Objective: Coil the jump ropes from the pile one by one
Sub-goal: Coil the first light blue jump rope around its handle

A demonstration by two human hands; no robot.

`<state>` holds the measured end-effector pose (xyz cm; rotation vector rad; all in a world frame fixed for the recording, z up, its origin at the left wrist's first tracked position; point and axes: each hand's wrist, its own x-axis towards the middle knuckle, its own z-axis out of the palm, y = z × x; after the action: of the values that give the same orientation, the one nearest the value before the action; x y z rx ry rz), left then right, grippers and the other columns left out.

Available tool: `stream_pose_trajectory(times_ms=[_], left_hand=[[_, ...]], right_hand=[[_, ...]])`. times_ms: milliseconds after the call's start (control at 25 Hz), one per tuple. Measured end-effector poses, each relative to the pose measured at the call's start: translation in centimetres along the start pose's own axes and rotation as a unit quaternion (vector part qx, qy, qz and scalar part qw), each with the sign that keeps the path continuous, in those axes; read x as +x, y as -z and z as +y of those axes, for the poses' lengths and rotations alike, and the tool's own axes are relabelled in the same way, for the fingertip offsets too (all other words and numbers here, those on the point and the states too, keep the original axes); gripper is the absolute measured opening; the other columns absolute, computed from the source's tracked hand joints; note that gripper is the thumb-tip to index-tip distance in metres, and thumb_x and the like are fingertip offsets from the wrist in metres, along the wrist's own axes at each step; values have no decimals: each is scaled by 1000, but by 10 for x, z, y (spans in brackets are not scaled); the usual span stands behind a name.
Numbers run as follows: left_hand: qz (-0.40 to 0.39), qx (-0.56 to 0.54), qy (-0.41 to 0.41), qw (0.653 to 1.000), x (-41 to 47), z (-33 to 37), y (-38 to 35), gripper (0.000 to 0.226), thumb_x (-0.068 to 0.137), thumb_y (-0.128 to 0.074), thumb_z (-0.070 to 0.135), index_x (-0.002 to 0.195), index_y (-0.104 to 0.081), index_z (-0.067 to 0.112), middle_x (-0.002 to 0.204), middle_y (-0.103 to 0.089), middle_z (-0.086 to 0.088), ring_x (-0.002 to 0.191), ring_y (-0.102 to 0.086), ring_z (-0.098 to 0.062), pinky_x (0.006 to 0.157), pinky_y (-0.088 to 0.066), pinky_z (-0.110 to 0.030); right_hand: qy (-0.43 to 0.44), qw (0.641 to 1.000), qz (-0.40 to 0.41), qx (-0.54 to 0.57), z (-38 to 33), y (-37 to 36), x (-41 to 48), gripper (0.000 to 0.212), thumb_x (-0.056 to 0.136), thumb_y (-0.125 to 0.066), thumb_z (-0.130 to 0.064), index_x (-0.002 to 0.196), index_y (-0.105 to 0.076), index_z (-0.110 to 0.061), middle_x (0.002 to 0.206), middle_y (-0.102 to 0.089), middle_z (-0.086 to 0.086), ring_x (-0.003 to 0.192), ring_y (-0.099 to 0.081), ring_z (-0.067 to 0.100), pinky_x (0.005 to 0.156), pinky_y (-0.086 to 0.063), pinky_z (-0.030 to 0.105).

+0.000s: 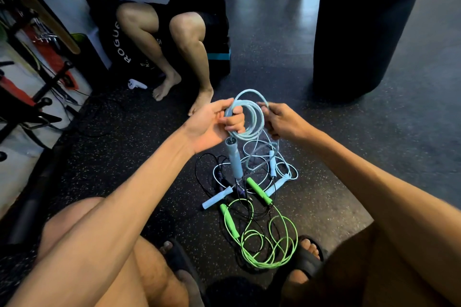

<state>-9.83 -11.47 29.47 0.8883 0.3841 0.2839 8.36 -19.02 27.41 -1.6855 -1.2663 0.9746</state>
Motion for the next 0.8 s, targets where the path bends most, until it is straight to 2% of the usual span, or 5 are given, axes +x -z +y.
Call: stream_pose_trajectory(times_ms=[120, 320, 480, 680, 800], left_hand=[[-41, -66, -30, 997, -1, 7, -2, 34, 103, -28, 27, 77, -45, 14, 56, -17, 7, 55, -20, -11, 66, -27, -27], [24, -119, -120, 985, 6, 8, 7, 27, 105, -30, 24, 86, -46, 13, 59, -25, 7, 58, -30, -11, 75, -33, -25], [119, -146, -188, 964, 7, 16, 16, 27, 105, -31, 21, 85, -46, 12, 54, -33, 6, 57, -37, -11, 76, -35, -25], [276, -93, -269, 918, 12, 21, 34, 30, 105, -33, 17, 81, -49, 7, 54, -52, 2, 53, -54, -15, 67, -47, -28], [358, 79, -292, 883, 16, 14, 38, 30, 105, -35, 16, 85, -52, 0, 59, -64, -4, 50, -61, -15, 56, -51, -29]], right_hand=[[-10, 991, -77, -107, 5, -3, -5, 39, 106, -35, -26, 90, -56, 3, 58, -53, 7, 47, -48, 16, 49, -44, 26], [-25, 991, -96, -88, 15, -5, -5, 20, 97, -58, -16, 105, -48, -1, 74, -70, 12, 64, -70, 20, 60, -57, 29], [-28, 958, -85, -273, 28, -5, -1, 20, 90, -66, -14, 97, -48, -12, 80, -71, 3, 79, -71, 22, 69, -53, 29], [-34, 975, -176, -131, 32, -5, -5, 8, 98, -56, -17, 97, -52, -9, 85, -74, 16, 77, -72, 29, 72, -57, 43], [34, 975, -189, -115, 17, -7, -10, 14, 99, -54, -15, 93, -60, -4, 77, -67, 14, 68, -63, 26, 66, -53, 35]])
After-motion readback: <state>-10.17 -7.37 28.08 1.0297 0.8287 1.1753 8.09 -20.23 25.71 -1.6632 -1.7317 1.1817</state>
